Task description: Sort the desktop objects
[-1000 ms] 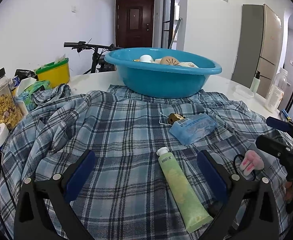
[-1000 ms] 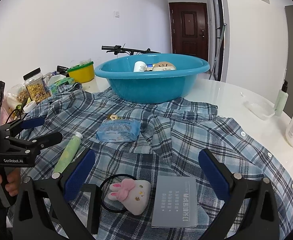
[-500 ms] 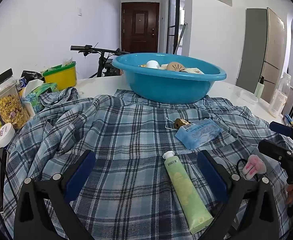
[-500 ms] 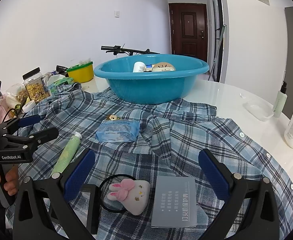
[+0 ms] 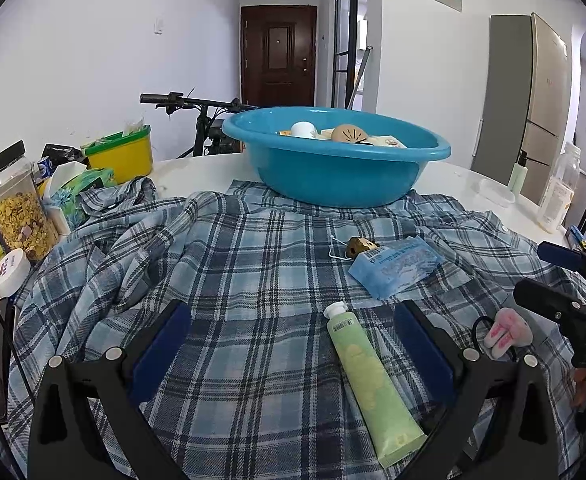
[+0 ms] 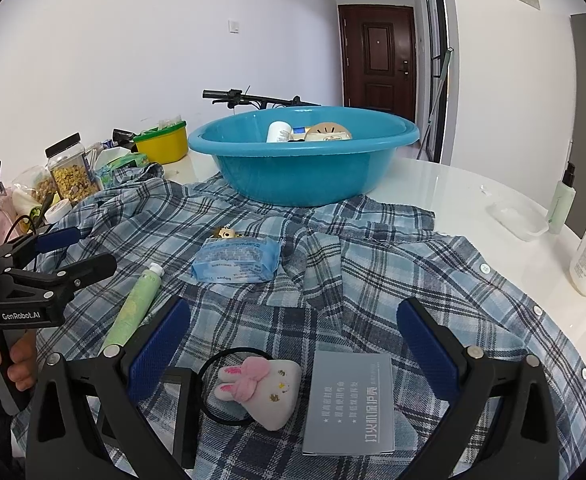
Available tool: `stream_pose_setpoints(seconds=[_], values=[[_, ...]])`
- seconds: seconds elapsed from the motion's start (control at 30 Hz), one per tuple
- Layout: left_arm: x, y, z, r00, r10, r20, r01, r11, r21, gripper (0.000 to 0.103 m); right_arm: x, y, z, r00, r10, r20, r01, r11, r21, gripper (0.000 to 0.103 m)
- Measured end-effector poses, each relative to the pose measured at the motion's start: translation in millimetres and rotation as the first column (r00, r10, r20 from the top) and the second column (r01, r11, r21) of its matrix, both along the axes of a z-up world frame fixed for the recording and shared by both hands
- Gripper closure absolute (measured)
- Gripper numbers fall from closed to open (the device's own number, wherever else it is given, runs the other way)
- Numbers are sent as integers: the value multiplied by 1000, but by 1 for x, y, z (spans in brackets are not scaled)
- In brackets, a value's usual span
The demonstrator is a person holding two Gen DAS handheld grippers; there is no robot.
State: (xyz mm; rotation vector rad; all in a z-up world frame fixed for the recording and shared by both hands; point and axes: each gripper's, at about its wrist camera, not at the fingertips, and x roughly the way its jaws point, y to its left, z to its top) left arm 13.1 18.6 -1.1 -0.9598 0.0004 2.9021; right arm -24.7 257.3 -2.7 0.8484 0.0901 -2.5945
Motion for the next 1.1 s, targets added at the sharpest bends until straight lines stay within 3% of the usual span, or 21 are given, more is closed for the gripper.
stream_pose_setpoints(seconds=[1.1], values=[[-1,-1,-2,1000,17,8,-17,1000,-10,0,-2,-1,-2,1000,5,8,-5,1000,1,0]])
